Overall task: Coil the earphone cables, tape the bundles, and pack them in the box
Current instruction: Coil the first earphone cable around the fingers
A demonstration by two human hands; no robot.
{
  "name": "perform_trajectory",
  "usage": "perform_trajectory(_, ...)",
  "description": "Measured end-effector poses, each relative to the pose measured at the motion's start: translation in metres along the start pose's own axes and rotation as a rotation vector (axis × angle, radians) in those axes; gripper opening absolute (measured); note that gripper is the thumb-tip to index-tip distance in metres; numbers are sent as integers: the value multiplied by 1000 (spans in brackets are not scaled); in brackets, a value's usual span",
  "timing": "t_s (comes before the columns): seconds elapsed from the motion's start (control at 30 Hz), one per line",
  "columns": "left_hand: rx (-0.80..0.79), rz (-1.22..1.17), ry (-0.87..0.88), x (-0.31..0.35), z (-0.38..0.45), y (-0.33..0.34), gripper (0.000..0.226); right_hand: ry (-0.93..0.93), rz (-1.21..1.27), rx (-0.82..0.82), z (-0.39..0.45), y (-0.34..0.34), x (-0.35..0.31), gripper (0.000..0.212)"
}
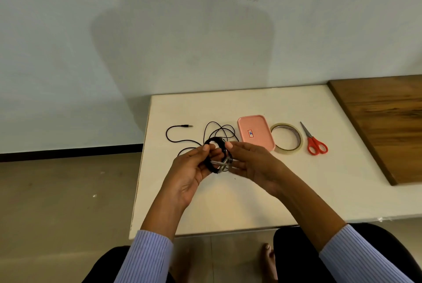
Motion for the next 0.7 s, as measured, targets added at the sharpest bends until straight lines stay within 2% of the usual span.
perform_trajectory(0.07, 22, -65, 21, 1, 2, -2, 17, 30, 5, -15, -2, 6, 4, 49)
perform_trajectory(0.13, 48, -69, 60, 2, 4, -5, 17, 12, 42, 63, -4, 8, 5, 40)
perform_trajectory(0.2, 105, 22, 111, 0, 4, -7, 17, -35, 51, 177, -5, 6, 4, 34)
perform_trajectory(0.3, 183, 236, 191, -6, 2, -9, 19, -138, -40, 321, -7, 4, 3, 24)
perform_trajectory(0.43, 204, 210, 166, -15, 0, -6, 16, -276, -240, 431, -10, 12, 2, 14)
perform_trajectory(0.57, 220, 149, 163, -21, -1, -4, 17, -354, -451, 520, -14, 21, 0, 15)
perform_trajectory(0.7, 240, 102, 144, -24, -2, -2, 11, -399, -501, 569, -15, 23, -1, 20)
Point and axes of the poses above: each hand's wrist, its own z-axis towards the middle knuckle, its own y-axis out of the palm, x = y × z, the point moved 4 cm from there along z, towards the middle knuckle, and after that the axes turned 15 degrees about -z, right-handed, at the moved point
